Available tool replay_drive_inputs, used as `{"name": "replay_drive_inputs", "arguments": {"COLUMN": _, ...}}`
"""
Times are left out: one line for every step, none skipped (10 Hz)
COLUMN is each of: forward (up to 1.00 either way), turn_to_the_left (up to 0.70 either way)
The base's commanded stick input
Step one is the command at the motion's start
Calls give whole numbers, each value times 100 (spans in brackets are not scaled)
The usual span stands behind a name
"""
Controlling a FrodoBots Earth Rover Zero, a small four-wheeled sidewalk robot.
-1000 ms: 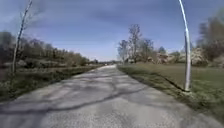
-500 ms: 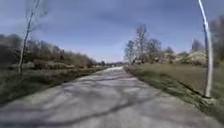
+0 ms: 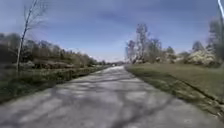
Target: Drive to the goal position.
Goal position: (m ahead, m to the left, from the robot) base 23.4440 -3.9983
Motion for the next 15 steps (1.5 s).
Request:
{"name": "replay_drive_inputs", "arguments": {"forward": 85, "turn_to_the_left": 0}}
{"name": "replay_drive_inputs", "arguments": {"forward": 85, "turn_to_the_left": 0}}
{"name": "replay_drive_inputs", "arguments": {"forward": 85, "turn_to_the_left": 0}}
{"name": "replay_drive_inputs", "arguments": {"forward": 85, "turn_to_the_left": 0}}
{"name": "replay_drive_inputs", "arguments": {"forward": 85, "turn_to_the_left": 0}}
{"name": "replay_drive_inputs", "arguments": {"forward": 85, "turn_to_the_left": 0}}
{"name": "replay_drive_inputs", "arguments": {"forward": 85, "turn_to_the_left": 0}}
{"name": "replay_drive_inputs", "arguments": {"forward": 85, "turn_to_the_left": 0}}
{"name": "replay_drive_inputs", "arguments": {"forward": 85, "turn_to_the_left": 0}}
{"name": "replay_drive_inputs", "arguments": {"forward": 85, "turn_to_the_left": 0}}
{"name": "replay_drive_inputs", "arguments": {"forward": 85, "turn_to_the_left": 0}}
{"name": "replay_drive_inputs", "arguments": {"forward": 85, "turn_to_the_left": 0}}
{"name": "replay_drive_inputs", "arguments": {"forward": 85, "turn_to_the_left": 0}}
{"name": "replay_drive_inputs", "arguments": {"forward": 85, "turn_to_the_left": 0}}
{"name": "replay_drive_inputs", "arguments": {"forward": 85, "turn_to_the_left": 0}}
